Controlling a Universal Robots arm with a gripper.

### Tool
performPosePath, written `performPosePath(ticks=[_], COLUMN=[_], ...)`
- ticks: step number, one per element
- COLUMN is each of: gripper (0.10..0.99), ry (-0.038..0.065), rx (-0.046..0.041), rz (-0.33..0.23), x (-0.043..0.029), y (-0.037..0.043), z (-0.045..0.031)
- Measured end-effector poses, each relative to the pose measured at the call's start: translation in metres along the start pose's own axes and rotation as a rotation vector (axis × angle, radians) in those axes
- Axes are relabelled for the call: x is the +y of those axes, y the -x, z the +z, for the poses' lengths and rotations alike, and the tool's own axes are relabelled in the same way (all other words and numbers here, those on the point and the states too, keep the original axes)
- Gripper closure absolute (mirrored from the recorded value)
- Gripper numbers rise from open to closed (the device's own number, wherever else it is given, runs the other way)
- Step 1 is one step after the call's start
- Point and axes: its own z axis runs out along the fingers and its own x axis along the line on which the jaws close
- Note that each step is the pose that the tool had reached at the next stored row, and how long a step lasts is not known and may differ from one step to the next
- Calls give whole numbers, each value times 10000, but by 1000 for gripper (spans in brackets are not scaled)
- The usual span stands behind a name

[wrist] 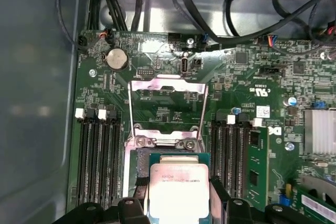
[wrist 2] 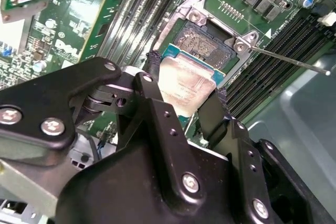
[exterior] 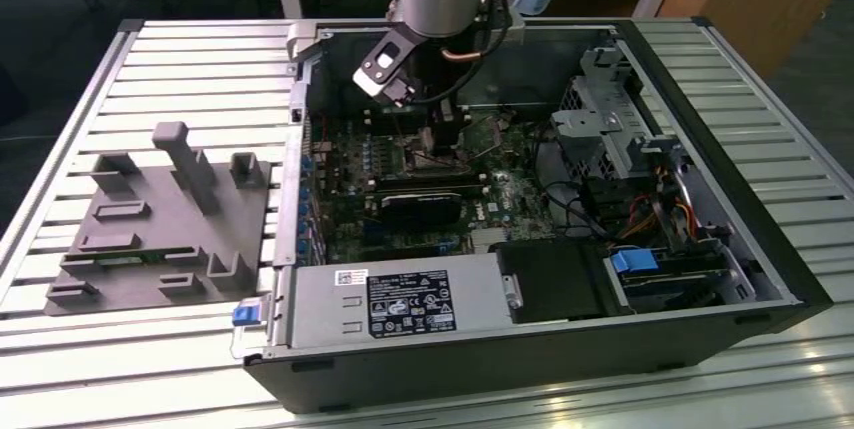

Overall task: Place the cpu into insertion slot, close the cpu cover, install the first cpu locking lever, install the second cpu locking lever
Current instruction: 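Place the cpu into insertion slot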

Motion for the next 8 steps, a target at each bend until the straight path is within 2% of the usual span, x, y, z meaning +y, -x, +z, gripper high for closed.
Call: performPosePath(ticks=[8], gripper=[549], ry=[5], rx=[2], rz=[-10], x=[-38], y=[-36], z=[103])
